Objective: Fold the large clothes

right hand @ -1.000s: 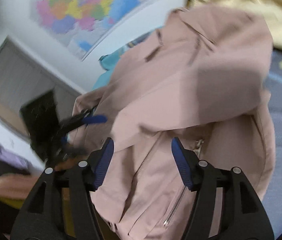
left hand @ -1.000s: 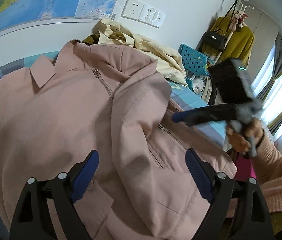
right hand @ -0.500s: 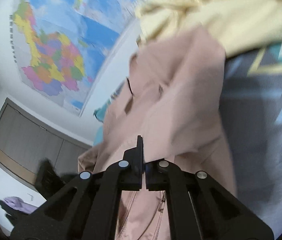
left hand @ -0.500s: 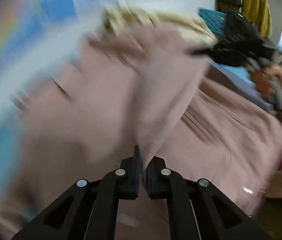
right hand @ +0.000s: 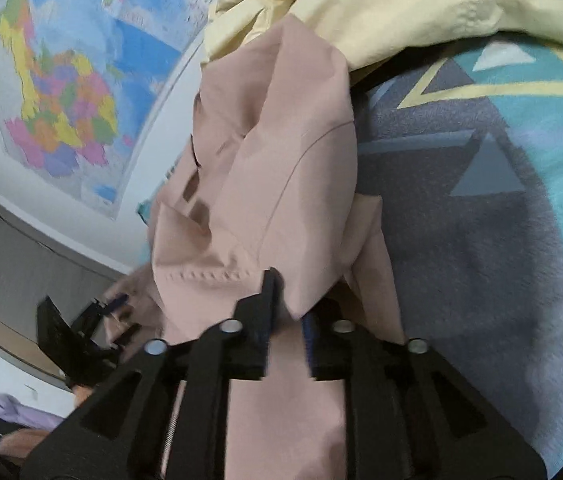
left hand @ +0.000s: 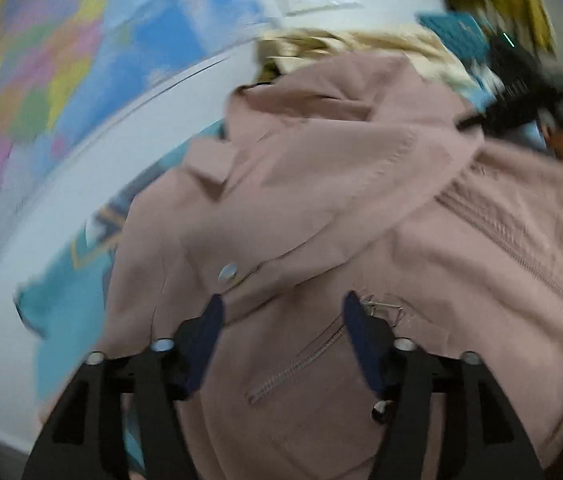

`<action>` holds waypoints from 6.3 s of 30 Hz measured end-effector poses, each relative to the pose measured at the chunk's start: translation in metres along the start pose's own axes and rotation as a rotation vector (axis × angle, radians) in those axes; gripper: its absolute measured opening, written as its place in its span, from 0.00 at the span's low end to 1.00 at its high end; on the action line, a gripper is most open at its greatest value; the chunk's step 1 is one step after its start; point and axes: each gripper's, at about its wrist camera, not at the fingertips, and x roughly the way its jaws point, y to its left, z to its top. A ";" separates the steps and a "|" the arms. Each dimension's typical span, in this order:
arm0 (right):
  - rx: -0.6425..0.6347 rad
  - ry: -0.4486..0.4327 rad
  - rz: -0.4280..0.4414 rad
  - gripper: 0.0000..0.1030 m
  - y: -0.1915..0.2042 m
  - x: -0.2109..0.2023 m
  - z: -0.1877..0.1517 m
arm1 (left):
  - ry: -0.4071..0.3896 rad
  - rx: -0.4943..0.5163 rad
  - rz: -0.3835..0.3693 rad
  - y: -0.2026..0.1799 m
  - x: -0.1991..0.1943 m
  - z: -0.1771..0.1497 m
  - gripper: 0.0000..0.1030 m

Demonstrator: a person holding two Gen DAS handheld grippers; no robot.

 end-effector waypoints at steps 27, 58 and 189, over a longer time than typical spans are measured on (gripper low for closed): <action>-0.372 -0.087 -0.237 0.44 0.077 0.005 0.038 | 0.116 -0.393 0.189 0.116 0.066 0.048 0.06; -0.768 0.192 -0.045 0.61 0.211 0.107 -0.029 | 0.167 -0.489 0.236 0.129 -0.052 -0.113 0.77; -0.450 0.039 -0.246 0.15 0.113 0.031 -0.036 | 0.105 -0.151 0.123 0.057 0.032 -0.012 0.15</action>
